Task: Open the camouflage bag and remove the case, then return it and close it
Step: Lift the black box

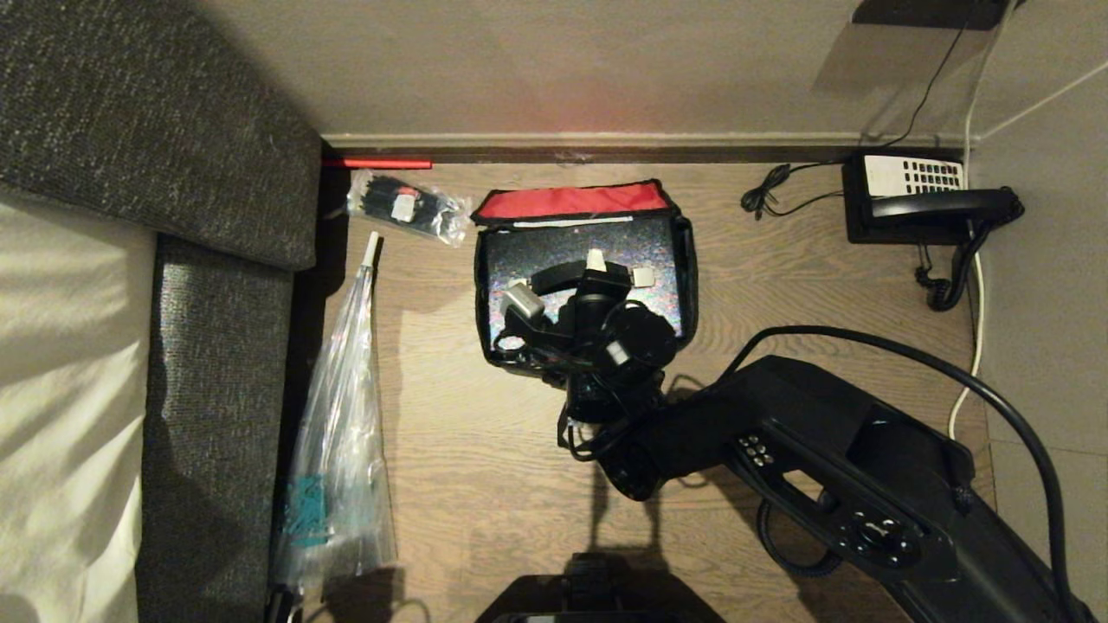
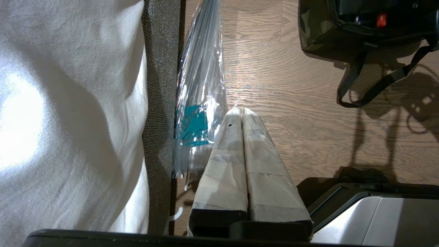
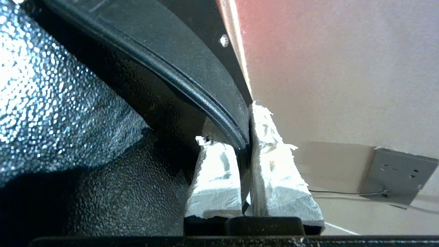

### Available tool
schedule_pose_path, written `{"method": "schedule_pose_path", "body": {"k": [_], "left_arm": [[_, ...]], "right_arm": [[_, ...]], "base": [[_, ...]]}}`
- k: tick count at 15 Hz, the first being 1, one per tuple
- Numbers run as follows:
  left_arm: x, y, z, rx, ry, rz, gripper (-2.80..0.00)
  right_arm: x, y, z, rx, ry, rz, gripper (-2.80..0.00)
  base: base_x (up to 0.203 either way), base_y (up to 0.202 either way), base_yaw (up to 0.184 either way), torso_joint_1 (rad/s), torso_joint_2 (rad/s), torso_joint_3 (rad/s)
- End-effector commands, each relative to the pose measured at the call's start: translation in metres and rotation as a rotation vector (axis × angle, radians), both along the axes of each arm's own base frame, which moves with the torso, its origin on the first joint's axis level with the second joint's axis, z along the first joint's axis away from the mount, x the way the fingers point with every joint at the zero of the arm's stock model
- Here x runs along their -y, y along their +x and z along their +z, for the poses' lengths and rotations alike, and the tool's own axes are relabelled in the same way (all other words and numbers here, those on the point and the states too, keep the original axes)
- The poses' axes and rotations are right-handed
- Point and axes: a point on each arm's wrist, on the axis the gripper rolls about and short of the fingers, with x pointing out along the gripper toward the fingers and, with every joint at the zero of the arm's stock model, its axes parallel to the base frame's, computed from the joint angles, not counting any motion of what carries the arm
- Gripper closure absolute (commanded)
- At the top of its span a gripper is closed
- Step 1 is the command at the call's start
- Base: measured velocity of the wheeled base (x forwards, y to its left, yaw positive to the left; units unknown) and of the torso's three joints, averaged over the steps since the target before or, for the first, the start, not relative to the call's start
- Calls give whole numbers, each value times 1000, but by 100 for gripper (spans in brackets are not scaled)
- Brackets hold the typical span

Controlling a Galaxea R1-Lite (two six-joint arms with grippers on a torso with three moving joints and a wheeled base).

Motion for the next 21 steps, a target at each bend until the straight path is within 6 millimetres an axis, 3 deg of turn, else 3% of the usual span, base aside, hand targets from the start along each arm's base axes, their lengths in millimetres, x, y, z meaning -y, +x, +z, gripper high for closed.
{"method": "schedule_pose_path", "body": {"k": [1, 8, 12, 21], "left_arm": [[0, 0, 0, -3, 0, 0, 0], [0, 0, 0, -3, 0, 0, 0], [0, 0, 0, -2, 0, 0, 0], [0, 0, 0, -2, 0, 0, 0]], "right_arm": [[-3, -10, 17, 28, 26, 9, 0], [-15, -23, 24, 19, 72, -1, 0], [-19, -32, 41, 46, 102, 18, 0], [-9, -47, 65, 46, 117, 20, 0]], "base": [[0, 0, 0, 0, 0, 0], [0, 0, 0, 0, 0, 0], [0, 0, 0, 0, 0, 0], [0, 0, 0, 0, 0, 0]]}}
